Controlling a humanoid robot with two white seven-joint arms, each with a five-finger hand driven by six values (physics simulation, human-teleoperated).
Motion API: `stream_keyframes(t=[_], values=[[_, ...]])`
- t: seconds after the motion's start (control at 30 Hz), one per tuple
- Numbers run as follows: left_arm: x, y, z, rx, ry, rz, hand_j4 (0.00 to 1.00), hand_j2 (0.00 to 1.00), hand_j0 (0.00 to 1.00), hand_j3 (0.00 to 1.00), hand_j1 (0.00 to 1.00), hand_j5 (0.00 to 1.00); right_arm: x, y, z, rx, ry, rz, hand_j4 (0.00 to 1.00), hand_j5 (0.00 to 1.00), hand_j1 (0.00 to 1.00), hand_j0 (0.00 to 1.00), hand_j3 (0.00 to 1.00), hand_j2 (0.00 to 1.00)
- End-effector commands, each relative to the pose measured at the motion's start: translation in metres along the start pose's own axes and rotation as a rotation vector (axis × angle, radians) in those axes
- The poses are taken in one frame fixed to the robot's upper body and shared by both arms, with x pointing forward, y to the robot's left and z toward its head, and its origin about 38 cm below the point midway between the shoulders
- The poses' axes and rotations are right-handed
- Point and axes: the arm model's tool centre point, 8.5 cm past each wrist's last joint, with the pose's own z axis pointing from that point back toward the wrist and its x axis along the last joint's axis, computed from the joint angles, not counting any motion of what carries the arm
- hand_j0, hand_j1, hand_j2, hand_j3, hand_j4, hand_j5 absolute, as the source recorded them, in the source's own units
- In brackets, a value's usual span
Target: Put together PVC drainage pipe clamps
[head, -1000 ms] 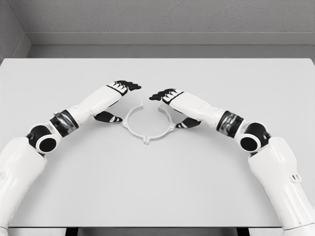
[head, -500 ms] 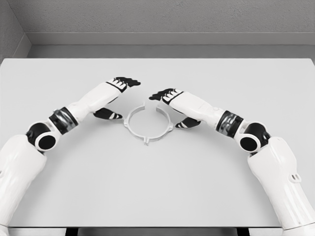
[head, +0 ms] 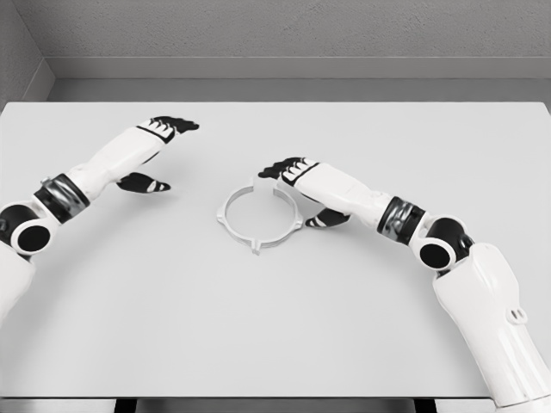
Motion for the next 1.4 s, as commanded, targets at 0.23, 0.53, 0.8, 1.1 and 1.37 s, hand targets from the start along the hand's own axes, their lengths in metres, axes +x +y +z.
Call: stream_keyframes(t=[0.23, 0.53, 0.8, 1.1, 1.37], values=[[-0.003, 0.003, 0.004, 0.007, 0.006, 0.007, 1.00, 1.00, 1.00, 1.00, 1.00, 1.00, 0.004, -0.002, -0.002, -0.004, -0.013, 0.004, 1.00, 1.00, 1.00, 1.00, 1.00, 1.00], [-0.003, 0.004, 0.004, 0.011, 0.005, 0.009, 1.00, 1.00, 1.00, 1.00, 1.00, 1.00, 0.006, 0.000, -0.006, 0.004, -0.020, 0.001, 1.00, 1.00, 1.00, 1.00, 1.00, 1.00], [-0.002, 0.004, 0.004, 0.017, 0.003, 0.019, 1.00, 1.00, 1.00, 1.00, 1.00, 1.00, 0.004, -0.001, -0.009, 0.003, -0.019, -0.001, 1.00, 1.00, 1.00, 1.00, 1.00, 1.00], [-0.002, 0.005, 0.003, 0.019, 0.001, 0.019, 1.00, 1.00, 1.00, 1.00, 1.00, 1.00, 0.005, -0.002, -0.014, 0.011, -0.027, 0.001, 1.00, 1.00, 1.00, 1.00, 1.00, 1.00], [-0.007, 0.009, 0.008, 0.017, 0.010, 0.013, 1.00, 1.00, 1.00, 1.00, 1.00, 1.00, 0.006, -0.002, -0.016, 0.011, -0.030, 0.001, 1.00, 1.00, 1.00, 1.00, 1.00, 1.00]])
